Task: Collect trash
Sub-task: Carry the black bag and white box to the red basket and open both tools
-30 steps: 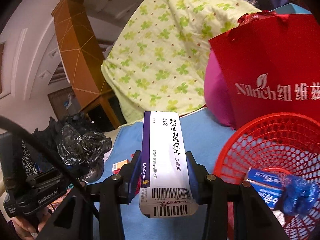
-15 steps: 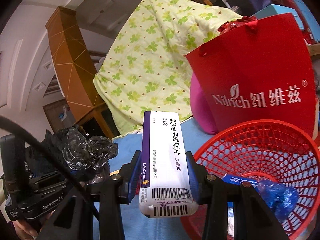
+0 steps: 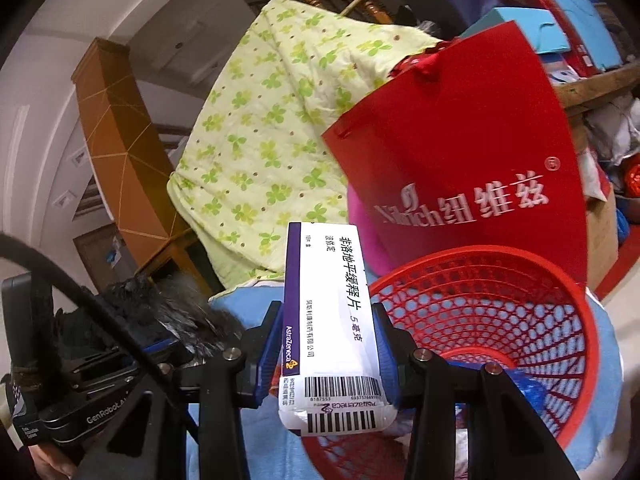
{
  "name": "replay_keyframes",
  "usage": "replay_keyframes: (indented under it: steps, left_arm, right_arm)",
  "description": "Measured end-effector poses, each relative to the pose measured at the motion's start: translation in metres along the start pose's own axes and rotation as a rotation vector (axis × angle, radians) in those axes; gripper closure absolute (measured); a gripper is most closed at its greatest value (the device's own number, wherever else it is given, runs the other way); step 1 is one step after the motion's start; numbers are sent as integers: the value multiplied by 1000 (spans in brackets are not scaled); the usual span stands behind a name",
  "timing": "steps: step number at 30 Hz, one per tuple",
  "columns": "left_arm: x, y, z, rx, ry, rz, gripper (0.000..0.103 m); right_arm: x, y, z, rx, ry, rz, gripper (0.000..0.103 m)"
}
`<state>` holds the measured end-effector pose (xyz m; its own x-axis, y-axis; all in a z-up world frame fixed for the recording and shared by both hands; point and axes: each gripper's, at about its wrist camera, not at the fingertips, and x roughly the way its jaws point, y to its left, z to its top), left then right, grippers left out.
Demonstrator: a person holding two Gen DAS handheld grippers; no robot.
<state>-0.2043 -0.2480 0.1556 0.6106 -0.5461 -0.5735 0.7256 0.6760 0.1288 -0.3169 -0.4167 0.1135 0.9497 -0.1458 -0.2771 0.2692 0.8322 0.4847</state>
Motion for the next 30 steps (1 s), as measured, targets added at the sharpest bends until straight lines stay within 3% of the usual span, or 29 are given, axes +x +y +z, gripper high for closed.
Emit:
replay_keyframes:
  steps: [7, 17, 18, 19, 21, 26, 28, 30]
  left_arm:
    - [22, -30, 9, 38, -10, -100, 87]
    - [43, -16, -2, -27, 45, -91, 87]
    - [44, -13, -4, -29, 46, -83, 87]
    - [42, -7, -8, -31, 43, -67, 87]
    - [39, 7, -14, -32, 37, -34, 87]
    - [34, 65, -42, -103, 60, 63, 82]
    - [35, 92, -58, -141, 85, 114, 74]
    - [38, 120, -77, -181, 121, 173, 61]
  right_arm:
    - [-12, -27, 4, 67, -20, -24, 57]
    - [-4, -47, 4, 146, 31, -37, 56]
    - [-1, -47, 3, 164, 43, -39, 55]
    - [1, -46, 2, 182, 53, -42, 43]
    - [2, -43, 2, 194, 40, -56, 30]
    - [-5, -18, 1, 94, -43, -40, 30]
    - [-10, 3, -1, 8, -85, -26, 30]
    - [-12, 24, -6, -65, -116, 19, 30]
